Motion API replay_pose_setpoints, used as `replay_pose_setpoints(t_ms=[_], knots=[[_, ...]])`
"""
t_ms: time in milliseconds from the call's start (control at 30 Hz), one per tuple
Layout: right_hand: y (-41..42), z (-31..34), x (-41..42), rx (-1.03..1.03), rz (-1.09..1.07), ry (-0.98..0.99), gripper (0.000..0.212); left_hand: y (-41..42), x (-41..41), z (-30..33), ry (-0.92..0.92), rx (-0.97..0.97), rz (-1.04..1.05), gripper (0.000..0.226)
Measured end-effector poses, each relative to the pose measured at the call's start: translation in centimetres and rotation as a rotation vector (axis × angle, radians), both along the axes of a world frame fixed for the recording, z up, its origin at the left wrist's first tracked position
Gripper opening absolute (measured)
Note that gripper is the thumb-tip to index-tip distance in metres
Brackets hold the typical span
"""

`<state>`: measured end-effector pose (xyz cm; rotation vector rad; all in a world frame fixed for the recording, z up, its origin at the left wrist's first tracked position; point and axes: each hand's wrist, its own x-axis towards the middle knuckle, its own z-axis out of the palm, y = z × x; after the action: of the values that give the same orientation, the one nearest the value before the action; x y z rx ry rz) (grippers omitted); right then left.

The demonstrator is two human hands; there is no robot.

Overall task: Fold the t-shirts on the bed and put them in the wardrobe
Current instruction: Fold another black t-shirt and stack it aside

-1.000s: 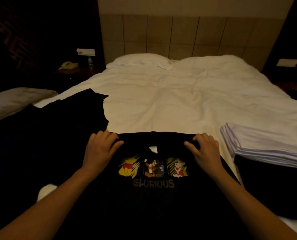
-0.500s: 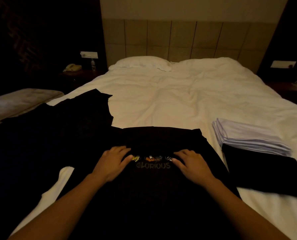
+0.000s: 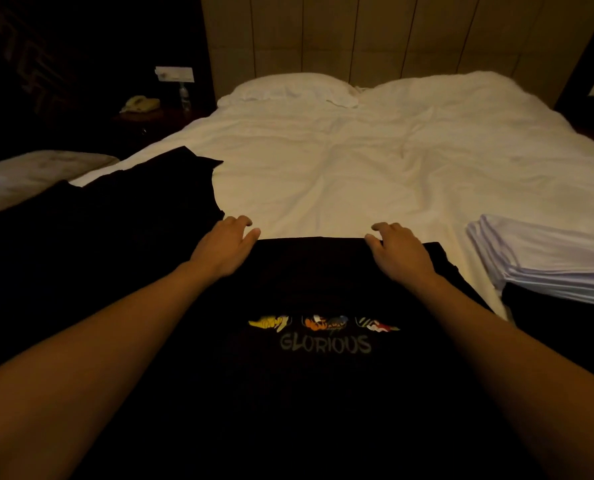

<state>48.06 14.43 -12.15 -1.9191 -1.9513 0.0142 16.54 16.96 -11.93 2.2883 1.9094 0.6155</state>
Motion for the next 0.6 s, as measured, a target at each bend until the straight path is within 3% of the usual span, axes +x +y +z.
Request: replay_pose_setpoints(t_ms=[333, 500, 600], knots=[[4.4, -2.9, 3.4, -0.031, 0.035, -0.290, 0.047, 4.7, -1.4, -2.9, 0.200, -0.035, -0.003, 0.050], [4.4, -1.7, 4.0, 0.145, 0.007, -0.440, 0.058, 4.7, -1.4, -1.8, 0.299, 0.180, 0.052, 0.058], [4.3, -1.8, 3.8, 0.117, 0.012, -0.541, 0.058, 4.6, -1.6, -2.0, 0.327, 0.167, 0.058, 0.061]])
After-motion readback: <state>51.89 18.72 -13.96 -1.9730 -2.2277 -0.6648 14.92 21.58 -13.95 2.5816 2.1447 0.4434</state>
